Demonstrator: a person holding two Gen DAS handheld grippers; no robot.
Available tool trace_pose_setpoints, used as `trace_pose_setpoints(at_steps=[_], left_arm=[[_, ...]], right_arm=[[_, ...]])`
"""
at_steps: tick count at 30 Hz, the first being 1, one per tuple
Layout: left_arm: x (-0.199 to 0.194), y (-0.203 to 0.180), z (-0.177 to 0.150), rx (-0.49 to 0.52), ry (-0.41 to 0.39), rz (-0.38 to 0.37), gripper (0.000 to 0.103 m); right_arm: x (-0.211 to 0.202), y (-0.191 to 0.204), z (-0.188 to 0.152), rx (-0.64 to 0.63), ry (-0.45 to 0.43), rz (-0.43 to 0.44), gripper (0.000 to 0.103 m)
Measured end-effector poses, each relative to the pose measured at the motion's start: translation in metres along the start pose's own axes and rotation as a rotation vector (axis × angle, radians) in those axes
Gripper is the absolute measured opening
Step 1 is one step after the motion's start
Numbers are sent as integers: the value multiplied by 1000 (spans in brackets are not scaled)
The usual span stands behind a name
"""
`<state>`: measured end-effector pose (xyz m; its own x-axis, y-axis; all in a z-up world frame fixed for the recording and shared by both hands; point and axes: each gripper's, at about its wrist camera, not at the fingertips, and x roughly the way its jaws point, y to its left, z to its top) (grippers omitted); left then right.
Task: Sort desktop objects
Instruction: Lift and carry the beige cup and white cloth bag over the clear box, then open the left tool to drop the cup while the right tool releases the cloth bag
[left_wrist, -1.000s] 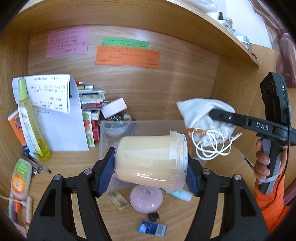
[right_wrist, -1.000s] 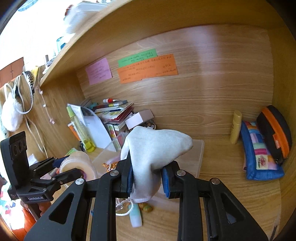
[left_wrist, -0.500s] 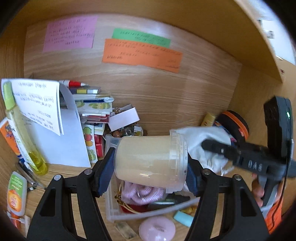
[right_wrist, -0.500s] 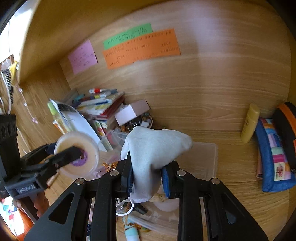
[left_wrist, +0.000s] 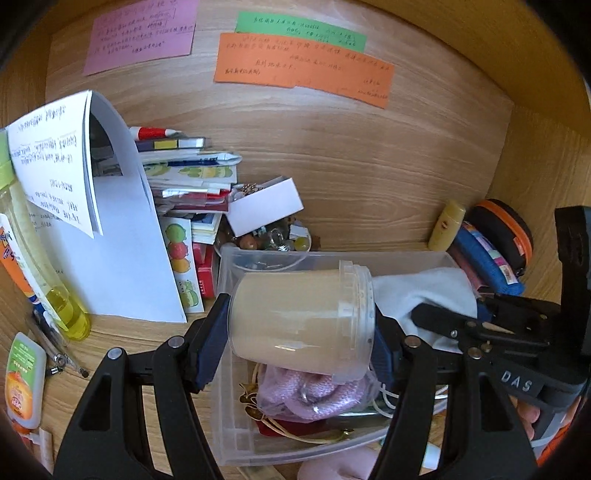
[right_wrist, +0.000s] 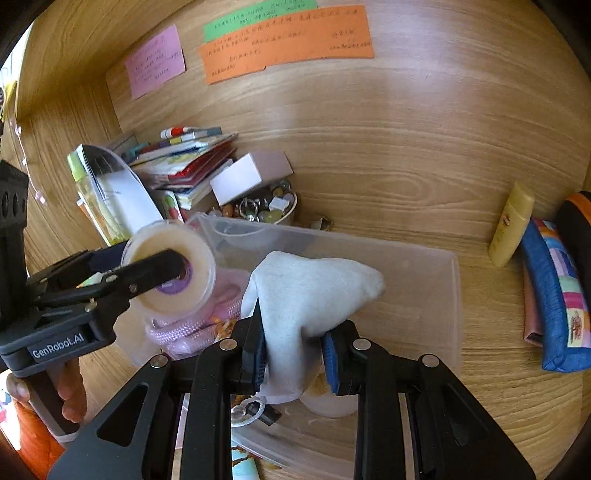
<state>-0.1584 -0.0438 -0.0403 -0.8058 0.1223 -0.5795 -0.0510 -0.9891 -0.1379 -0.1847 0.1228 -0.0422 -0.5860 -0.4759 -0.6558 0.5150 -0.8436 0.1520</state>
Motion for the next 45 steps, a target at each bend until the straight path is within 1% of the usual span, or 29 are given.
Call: trace_pose_setpoints(at_steps=[5, 10, 15, 17, 22, 25, 28, 29, 31, 33, 36, 38, 40, 43, 45], left_arm=[[2, 4, 0, -17, 0, 12, 66], [3, -2, -1, 13, -12, 42, 66], [6, 0, -2, 9, -5, 66, 66], [6, 2, -3, 5, -1, 70, 66], [1, -1, -3, 24, -24, 89, 67], [-4, -3, -3, 37, -41, 89, 69], [-9, -6, -4, 48, -61, 97, 71], [-10, -7, -4, 53, -69, 104, 72], [-11, -7, -5, 55, -77, 109, 74], [-12, -7, -5, 53, -79, 108, 75], [-14, -7, -6, 48, -87, 110, 76], [-16, -6, -6, 42, -97, 113, 82], [-18, -6, -6, 39, -105, 104, 95], [-21, -6, -7, 39, -122, 97, 96], [-23, -6, -7, 42, -133, 107, 96]], right_arm=[[7, 3, -4, -11, 11, -29, 23], [14, 1, -5, 4, 16, -59, 23], [16, -3, -6, 28, 19, -67, 24], [17, -1, -6, 18, 15, -81, 26], [17, 8, -7, -29, -1, -128, 27], [19, 12, -8, -59, -3, -158, 30], [19, 13, -8, -73, -2, -173, 34], [18, 13, -8, -74, -3, -176, 37], [17, 12, -7, -76, -12, -191, 45], [14, 12, -8, -80, -32, -215, 65], [8, 16, -8, -98, -78, -260, 75], [5, 20, -7, -119, -101, -285, 82], [2, 23, -8, -138, -124, -311, 82], [-2, 26, -8, -156, -137, -325, 82], [-5, 26, -8, -159, -148, -321, 82]])
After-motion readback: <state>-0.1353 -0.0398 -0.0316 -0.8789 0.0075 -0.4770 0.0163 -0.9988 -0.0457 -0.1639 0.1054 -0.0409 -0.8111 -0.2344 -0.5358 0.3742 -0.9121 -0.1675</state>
